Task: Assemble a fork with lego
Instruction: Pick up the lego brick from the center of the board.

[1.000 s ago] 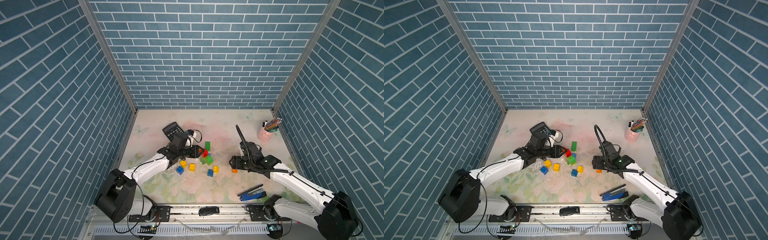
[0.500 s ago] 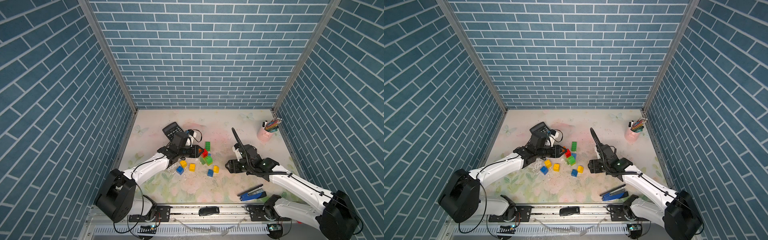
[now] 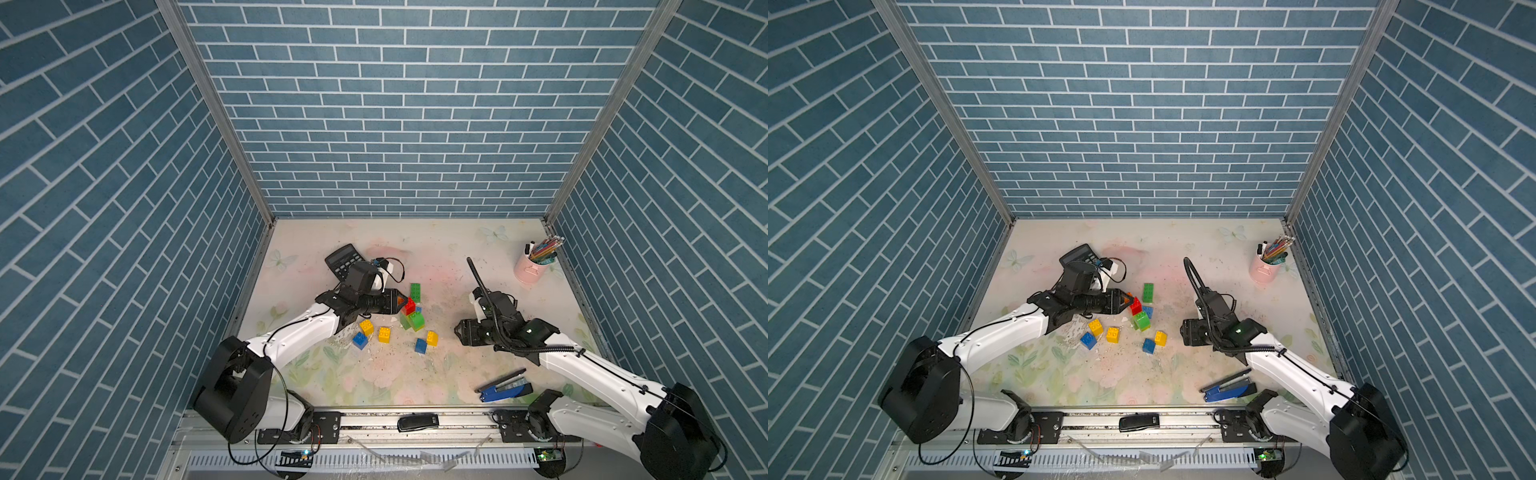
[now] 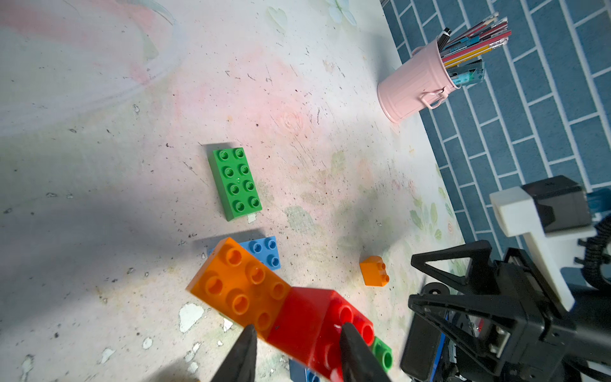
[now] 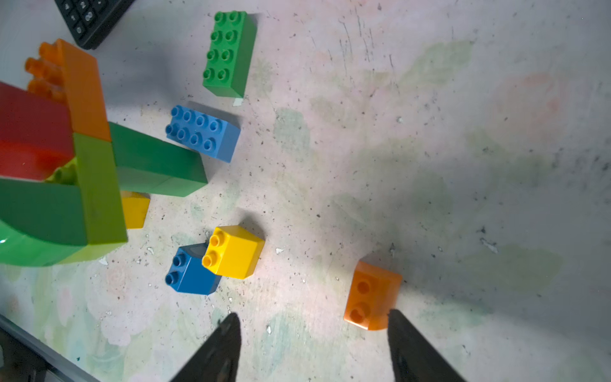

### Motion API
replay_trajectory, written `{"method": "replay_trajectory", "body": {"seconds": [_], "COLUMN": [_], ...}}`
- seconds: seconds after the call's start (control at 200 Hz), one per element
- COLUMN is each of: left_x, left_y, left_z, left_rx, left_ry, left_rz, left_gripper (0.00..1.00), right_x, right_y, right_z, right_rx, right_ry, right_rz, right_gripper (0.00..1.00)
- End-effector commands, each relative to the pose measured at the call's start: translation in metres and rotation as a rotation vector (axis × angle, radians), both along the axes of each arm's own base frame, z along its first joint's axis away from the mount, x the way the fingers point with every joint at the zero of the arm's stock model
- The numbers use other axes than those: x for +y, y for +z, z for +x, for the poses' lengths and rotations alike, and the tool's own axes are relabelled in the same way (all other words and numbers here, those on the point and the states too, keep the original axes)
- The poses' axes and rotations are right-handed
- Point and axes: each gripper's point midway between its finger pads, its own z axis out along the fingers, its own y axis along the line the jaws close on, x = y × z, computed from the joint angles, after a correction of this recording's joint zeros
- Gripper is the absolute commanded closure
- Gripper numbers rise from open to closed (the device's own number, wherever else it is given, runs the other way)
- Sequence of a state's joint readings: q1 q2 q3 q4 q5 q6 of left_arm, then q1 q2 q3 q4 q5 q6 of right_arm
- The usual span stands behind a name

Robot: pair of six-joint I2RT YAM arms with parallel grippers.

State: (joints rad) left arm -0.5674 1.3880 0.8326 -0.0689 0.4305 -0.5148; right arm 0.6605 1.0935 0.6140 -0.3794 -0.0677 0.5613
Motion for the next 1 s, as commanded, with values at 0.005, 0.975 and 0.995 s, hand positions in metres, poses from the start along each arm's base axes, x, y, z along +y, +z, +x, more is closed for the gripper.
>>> {"method": "replay_trajectory", "body": {"seconds": [0.005, 0.975, 0.995], "left_x": [0.001, 0.013, 0.013], "left_y": [0.002, 0.019, 0.019], "left_z": [0.006, 0.020, 0.020], "left_rx": [-0.008, -0.042, -0.041], "left_ry": [0.002, 0.027, 0.028], "left_rz": [0.017, 0.012, 0.012], "left_gripper": [0.57, 0.56, 0.56], "right_x": [0.009, 0.033, 0.033], "right_y": [-0.006, -0.025, -0.025], "right_z": [0.009, -0.060, -0.061], "right_rx": [0.048, 0.353, 0.348], "right_ry": [-0.016, 0.182, 0.194], "right_rz": [0.050, 0.153, 0.138], "right_gripper": [0.24, 0.14, 0.14]}}
